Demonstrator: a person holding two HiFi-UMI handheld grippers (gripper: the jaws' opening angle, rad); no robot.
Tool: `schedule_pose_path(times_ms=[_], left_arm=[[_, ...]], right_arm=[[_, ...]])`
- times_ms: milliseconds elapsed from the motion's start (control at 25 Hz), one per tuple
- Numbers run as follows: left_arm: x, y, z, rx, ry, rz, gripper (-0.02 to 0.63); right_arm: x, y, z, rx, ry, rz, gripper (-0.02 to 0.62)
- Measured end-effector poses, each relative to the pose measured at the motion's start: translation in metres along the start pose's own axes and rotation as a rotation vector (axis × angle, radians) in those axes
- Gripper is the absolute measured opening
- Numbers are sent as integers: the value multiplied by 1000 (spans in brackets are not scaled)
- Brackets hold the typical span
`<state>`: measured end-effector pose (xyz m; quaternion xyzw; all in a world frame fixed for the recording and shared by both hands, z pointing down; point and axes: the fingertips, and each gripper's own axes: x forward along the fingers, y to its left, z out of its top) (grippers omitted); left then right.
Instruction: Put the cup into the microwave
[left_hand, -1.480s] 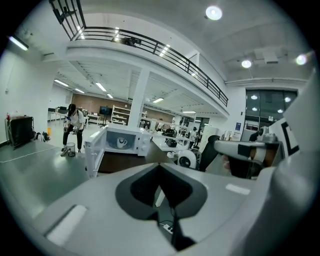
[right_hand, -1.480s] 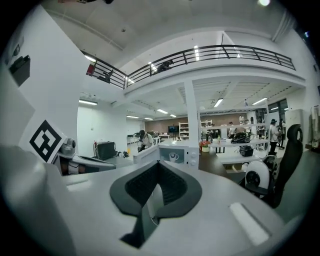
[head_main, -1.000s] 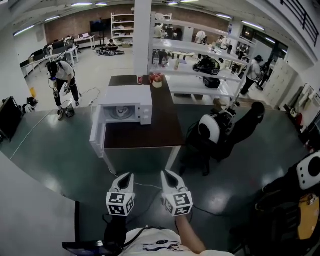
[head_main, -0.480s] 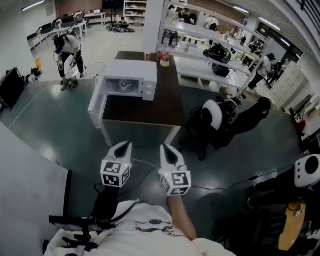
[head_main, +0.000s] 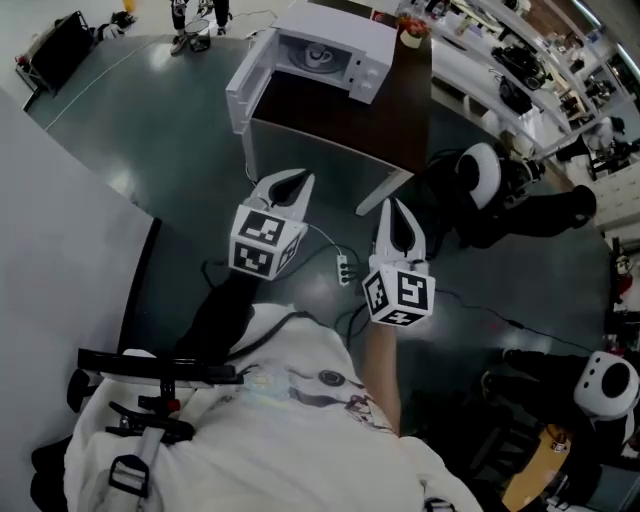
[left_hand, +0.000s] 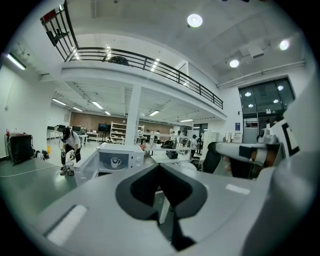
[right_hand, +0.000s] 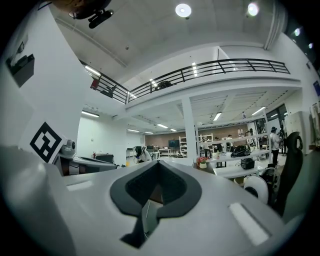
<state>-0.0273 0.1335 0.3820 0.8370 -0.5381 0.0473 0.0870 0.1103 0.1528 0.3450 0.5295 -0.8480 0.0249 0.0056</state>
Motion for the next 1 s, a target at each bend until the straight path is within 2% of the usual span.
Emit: schedule_pose_path(times_ms=[1000], left_arm=[[0,9,-20,-32,47,7,-2]], right_arm=[[3,2,-22,20,62,-1,-2]])
